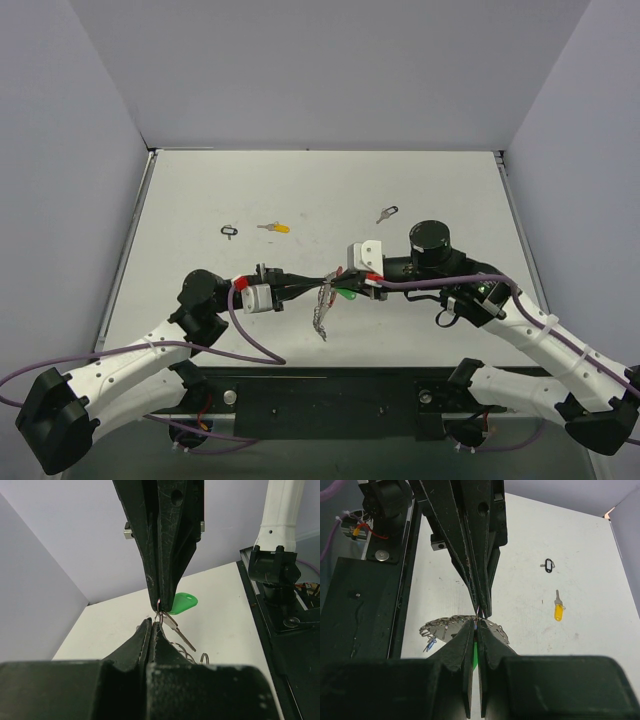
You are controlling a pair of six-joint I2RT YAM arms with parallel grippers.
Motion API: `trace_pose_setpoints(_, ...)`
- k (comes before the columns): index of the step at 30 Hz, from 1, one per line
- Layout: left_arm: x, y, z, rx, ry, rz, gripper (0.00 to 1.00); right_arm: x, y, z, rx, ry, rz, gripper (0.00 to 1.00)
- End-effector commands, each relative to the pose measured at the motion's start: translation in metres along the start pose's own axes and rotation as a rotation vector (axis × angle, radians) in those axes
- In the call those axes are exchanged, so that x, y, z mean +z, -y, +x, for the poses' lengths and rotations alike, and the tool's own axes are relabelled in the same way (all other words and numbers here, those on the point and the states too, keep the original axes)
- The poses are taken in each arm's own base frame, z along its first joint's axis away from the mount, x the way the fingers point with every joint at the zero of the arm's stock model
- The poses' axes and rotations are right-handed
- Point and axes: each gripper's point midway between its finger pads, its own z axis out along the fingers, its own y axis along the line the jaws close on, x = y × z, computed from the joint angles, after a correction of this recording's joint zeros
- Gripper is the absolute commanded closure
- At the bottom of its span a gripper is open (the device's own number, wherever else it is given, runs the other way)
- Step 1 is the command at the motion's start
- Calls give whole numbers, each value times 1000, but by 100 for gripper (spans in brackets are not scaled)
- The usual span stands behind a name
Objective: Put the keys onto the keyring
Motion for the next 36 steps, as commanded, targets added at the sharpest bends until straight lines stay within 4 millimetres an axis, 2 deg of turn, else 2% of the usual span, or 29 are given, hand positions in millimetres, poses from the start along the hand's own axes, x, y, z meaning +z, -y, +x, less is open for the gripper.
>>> trace_pose_setpoints(1,10,-7,-51,112,129,18,100,7,5,-15,-6,33,-3,100)
trace_pose_setpoints(26,9,-9,-49,125,114,3,100,8,5,-7,59,-31,4,100)
trace_pose_setpoints(36,8,-10,-49,135,112,-10,100,5,22,-4,183,-47,86,100)
